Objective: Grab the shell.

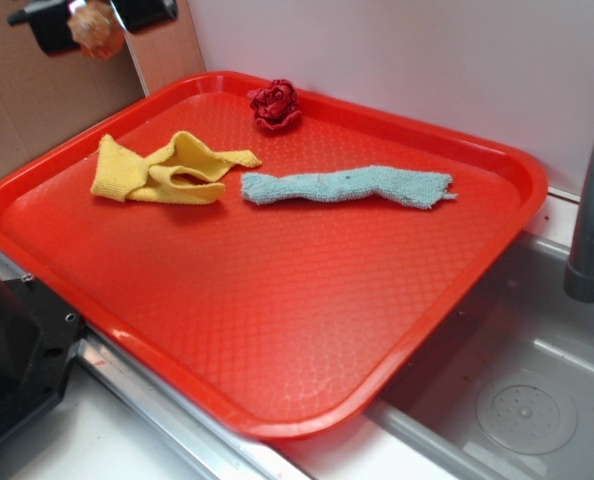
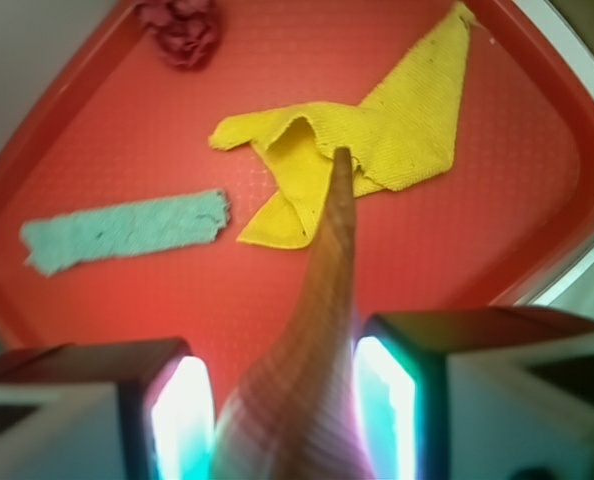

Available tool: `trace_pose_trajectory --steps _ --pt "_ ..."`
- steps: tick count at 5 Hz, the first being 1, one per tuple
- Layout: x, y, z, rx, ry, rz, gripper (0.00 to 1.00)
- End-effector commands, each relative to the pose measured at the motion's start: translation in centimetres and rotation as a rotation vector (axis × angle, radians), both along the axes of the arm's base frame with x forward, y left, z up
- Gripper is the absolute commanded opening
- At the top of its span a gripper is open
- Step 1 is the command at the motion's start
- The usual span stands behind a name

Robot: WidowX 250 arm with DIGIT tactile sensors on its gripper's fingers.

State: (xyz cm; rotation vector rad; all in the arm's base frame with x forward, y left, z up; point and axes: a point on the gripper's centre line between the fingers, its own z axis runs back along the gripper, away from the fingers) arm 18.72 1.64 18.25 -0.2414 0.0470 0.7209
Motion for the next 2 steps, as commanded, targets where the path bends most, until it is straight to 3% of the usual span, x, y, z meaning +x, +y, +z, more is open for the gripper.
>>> trace_pose_trajectory --steps 1,2 --pt "-2.19 -1.43 2.47 0.07 -0.097 -0.05 0.0" --pt "-1.55 -1.43 1.8 0.077 -0.033 0.017 0.0"
